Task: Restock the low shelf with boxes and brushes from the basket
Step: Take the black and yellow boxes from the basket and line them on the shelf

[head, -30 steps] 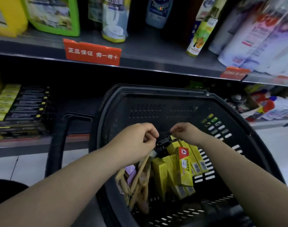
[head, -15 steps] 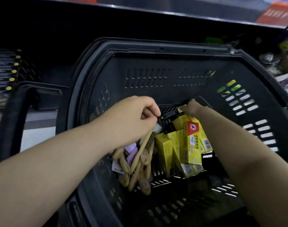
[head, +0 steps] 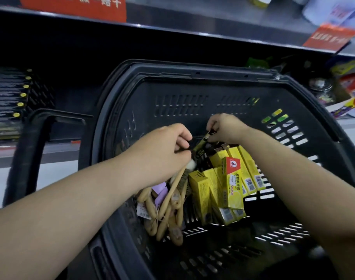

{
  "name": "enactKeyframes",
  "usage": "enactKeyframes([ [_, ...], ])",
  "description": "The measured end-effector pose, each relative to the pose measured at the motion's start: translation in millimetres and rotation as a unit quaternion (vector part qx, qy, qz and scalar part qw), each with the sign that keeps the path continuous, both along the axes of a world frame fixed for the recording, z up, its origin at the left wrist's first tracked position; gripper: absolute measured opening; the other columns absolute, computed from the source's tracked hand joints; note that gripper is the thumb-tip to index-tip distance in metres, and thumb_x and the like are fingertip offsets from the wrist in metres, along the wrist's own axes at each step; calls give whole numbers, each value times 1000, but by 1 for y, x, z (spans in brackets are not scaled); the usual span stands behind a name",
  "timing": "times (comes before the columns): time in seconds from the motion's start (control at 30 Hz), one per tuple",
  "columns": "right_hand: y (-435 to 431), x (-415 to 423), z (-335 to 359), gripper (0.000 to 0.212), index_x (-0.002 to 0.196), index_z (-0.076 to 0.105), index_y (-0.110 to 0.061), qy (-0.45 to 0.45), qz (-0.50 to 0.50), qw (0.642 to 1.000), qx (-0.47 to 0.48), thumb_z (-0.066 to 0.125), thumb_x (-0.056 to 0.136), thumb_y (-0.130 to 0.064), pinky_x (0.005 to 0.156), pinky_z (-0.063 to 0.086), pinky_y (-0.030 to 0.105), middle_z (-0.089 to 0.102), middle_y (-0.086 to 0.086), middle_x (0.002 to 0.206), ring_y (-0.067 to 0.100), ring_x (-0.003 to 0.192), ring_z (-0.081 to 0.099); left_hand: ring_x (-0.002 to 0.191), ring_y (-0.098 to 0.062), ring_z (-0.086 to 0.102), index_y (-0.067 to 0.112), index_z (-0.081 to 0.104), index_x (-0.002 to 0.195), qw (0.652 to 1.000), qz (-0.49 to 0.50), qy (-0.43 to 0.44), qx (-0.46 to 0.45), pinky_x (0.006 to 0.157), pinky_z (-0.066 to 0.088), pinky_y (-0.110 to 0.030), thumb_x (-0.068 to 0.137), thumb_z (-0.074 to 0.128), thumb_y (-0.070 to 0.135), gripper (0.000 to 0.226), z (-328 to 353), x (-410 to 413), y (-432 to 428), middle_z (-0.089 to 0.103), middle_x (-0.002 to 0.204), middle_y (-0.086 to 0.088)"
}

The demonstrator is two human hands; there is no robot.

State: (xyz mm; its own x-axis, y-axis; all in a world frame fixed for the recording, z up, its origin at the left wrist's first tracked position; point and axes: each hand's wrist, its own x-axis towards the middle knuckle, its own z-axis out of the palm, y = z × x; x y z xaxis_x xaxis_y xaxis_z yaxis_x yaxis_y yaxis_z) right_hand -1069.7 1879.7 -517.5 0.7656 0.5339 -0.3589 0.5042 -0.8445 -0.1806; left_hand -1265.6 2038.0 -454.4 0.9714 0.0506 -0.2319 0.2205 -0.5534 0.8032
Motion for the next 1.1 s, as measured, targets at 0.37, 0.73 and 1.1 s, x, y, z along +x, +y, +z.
enactKeyframes([
  [0.37, 67, -102, 155, 12, 92, 64, -16, 155, -51, 912, 375, 62, 88, -28, 56, 50, 16, 70, -3, 76, 6, 67, 64, 99, -16, 61, 21, 48, 119, 985, 98, -93, -109, 87, 49, -37, 82, 68, 32, 44, 29, -9, 16, 64, 107, 2],
  [0.73, 113, -156, 164, 43, 118, 48, -28, 107, 87, 947, 289, 70, 80, -24, 91, 48, 27, 65, -15, 107, -2, 99, 61, 84, -9, 70, 19, 58, 103, 817, 281, -120, -489, 68, 55, -21, 82, 69, 22, 24, 59, -33, 87, 72, 94, 2],
  [1.1, 243, -165, 122, 35, 127, 44, -25, -30, 253, 946, 199, 52, 94, -33, 78, 41, 22, 59, -3, 113, 13, 98, 57, 85, -12, 64, 20, 61, 91, 883, 377, -15, -279, 76, 53, -27, 80, 61, 54, 36, 17, -89, 194, 69, 93, 1],
])
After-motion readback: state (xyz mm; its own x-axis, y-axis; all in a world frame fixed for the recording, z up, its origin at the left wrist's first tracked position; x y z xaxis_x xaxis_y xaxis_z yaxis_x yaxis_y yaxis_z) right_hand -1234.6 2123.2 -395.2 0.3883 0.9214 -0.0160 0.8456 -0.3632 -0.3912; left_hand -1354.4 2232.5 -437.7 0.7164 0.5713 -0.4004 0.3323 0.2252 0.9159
